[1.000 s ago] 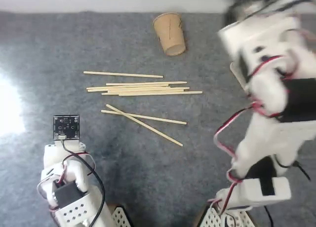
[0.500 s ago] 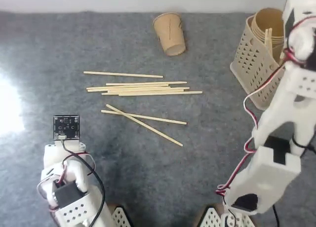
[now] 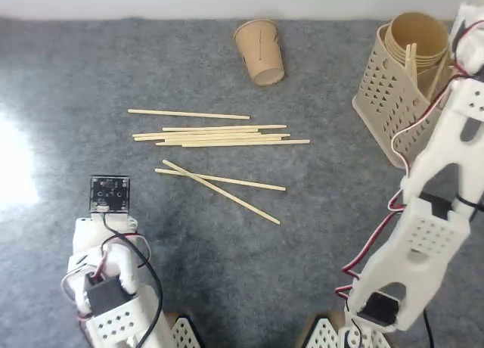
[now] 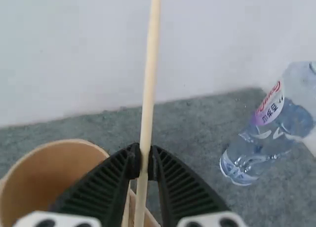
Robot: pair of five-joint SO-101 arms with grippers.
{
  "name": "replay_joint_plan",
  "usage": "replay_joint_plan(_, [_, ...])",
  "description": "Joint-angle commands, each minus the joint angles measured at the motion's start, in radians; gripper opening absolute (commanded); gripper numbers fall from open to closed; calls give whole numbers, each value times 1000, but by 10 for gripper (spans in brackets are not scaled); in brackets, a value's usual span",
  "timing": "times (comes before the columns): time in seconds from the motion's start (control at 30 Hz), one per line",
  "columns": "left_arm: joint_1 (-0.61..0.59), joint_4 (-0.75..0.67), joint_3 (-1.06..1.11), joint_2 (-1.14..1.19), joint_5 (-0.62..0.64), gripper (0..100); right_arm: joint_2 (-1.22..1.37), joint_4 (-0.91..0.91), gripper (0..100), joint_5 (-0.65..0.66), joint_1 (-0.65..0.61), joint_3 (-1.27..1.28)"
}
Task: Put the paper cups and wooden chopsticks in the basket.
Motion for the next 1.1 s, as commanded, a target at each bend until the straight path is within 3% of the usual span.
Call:
replay_joint_plan(0.0, [20,-20,-10,-11,-11,15,12,-1,7,-3,5,-11])
replay_joint_plan(0.17, [18,-20,-8,-11,-11,15,27,84,17,80,-45,-11])
replay_joint_plan(0.37, [18,-20,-7,-11,-11,15,19,163,225,104,-58,-29])
replay_joint_plan(0.43, [18,-20,-7,-11,-11,15,21,200,253,121,-56,-69])
replay_joint_plan(0.63, [18,-20,-7,-11,-11,15,21,344,162,161,-62,-270])
replay_joint_plan(0.77, [17,-20,-7,-11,-11,15,19,470,151,187,-90,-457])
replay_joint_plan(0.93, [17,-20,-7,-11,-11,15,-39,582,148,379,-206,-431])
replay_joint_plan(1.07, [17,-20,-7,-11,-11,15,-58,581,147,374,-249,-414])
